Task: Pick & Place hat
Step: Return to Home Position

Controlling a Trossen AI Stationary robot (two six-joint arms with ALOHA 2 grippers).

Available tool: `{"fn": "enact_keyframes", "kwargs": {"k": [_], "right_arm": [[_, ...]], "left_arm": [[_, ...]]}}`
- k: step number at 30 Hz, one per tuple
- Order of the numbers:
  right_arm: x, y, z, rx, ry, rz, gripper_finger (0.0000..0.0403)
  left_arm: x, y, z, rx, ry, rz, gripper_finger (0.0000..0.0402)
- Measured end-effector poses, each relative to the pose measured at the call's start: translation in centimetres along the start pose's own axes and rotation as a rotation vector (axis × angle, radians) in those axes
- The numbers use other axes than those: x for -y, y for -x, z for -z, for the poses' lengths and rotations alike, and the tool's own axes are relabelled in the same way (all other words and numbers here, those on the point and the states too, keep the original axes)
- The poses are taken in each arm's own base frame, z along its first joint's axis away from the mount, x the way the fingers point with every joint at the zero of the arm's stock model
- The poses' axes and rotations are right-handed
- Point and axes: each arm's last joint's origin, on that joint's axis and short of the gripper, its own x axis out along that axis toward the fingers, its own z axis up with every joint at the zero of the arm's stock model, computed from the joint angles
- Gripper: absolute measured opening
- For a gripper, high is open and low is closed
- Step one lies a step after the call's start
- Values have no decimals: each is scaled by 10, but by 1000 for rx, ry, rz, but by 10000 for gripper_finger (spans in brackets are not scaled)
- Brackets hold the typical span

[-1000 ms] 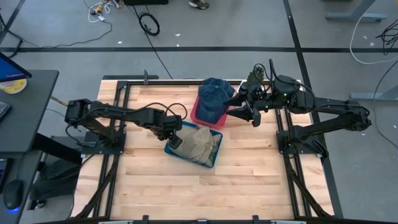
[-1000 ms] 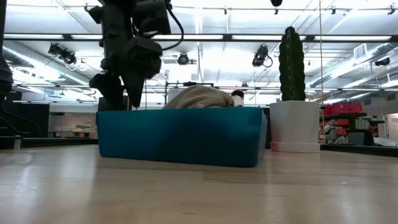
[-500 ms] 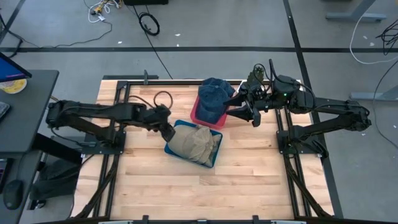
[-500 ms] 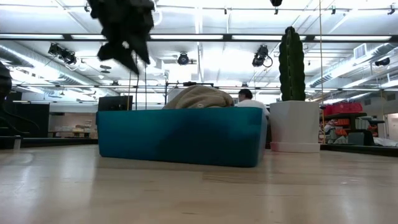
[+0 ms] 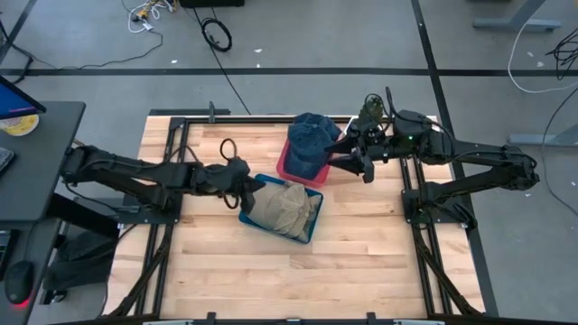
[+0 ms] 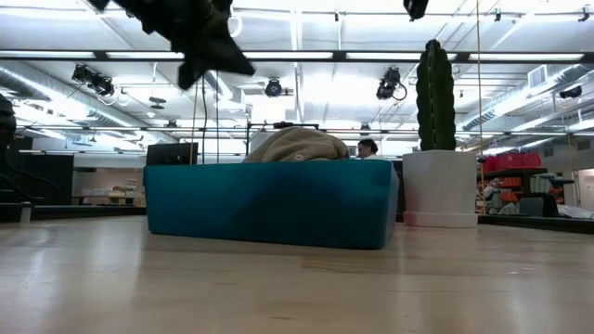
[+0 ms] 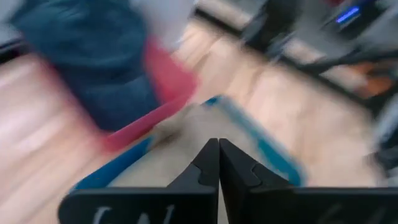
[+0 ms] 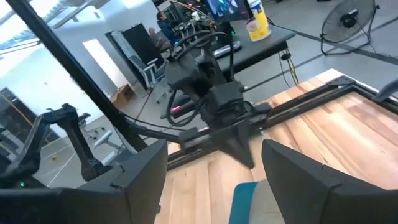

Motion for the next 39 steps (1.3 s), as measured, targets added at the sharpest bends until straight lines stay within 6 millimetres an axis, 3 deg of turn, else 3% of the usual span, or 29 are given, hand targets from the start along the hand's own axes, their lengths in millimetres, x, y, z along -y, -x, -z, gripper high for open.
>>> {"fn": "enact_keyframes", "kwargs": {"k": [5,14,24,39], "right_arm": [[1,0,0,4,-31,21,265],[5,0,3,2,-41,120,265],[6,0,3,13,-87,143,265],[7,1,3,22,-113,165,265]], "left_arm": [[-6,-1,12,78,-36,125,4],[-30,34,14,264,-139,162,3],[-63,58,46,548,-154,321,3],[-89,84,82,721,-172,393,3]]}}
